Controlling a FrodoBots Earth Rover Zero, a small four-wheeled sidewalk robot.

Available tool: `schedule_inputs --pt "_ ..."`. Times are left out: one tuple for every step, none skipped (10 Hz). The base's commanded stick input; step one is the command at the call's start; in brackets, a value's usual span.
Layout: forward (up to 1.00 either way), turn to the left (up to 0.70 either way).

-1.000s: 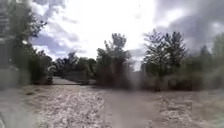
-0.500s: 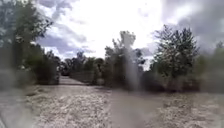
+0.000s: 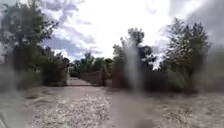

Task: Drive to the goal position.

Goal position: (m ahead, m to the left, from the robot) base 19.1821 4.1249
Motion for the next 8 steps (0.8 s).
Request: schedule_inputs --pt "0.69 0.14" --pt "0.69 0.14" --pt "0.69 0.14" --pt "0.69 0.14" --pt "0.69 0.14" --pt "0.69 0.12" --pt "0.69 0.03" --pt "0.69 0.01"
